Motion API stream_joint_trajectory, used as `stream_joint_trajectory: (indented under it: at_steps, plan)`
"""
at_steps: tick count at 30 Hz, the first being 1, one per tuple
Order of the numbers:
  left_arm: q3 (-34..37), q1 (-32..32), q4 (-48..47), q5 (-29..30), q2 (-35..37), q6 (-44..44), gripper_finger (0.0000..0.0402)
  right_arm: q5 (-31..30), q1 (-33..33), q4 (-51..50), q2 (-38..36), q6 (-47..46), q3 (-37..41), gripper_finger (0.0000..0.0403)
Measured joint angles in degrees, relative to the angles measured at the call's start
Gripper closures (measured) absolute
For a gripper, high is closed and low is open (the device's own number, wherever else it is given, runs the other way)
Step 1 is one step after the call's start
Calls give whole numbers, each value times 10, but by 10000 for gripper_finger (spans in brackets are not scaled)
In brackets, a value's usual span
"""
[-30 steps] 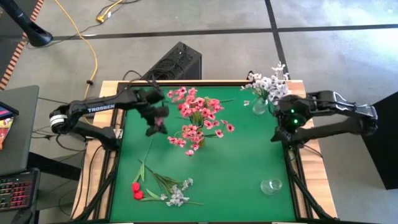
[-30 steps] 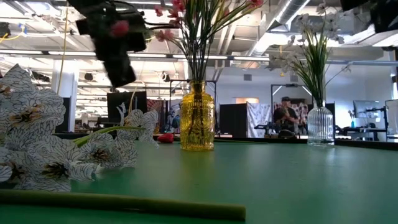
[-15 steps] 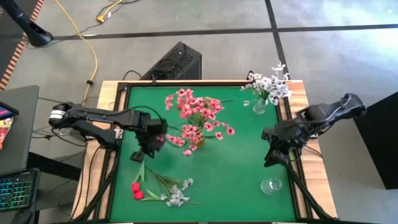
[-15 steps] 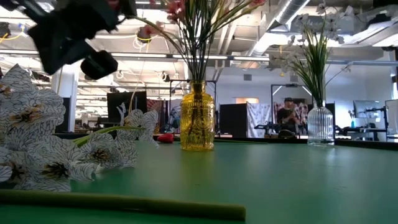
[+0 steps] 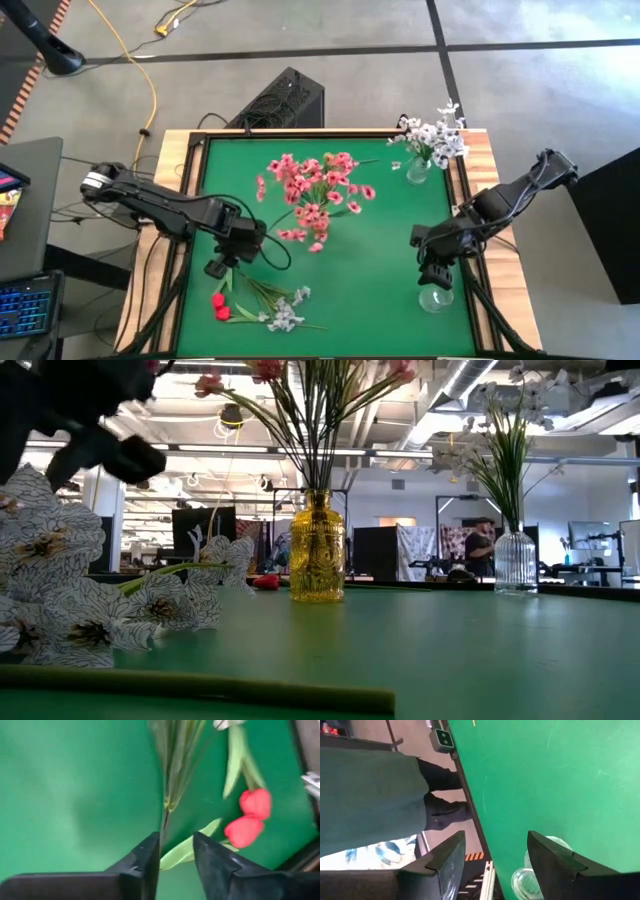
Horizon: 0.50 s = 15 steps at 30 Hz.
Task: Sort flowers into vase by color
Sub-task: Put the white flowers into the top transparent vase
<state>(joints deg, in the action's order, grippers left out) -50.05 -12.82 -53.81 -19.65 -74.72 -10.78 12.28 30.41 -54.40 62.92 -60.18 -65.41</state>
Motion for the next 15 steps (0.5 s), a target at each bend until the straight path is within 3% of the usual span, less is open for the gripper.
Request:
stream_joint_trajectory:
  at_steps: [7, 15]
  plan:
    - [56, -13, 43, 32, -5, 12, 228, -14, 0, 1, 1, 1, 0, 163]
    - [95, -68, 112, 56, -4, 6, 216, -19, -1, 1, 1, 7, 0, 163]
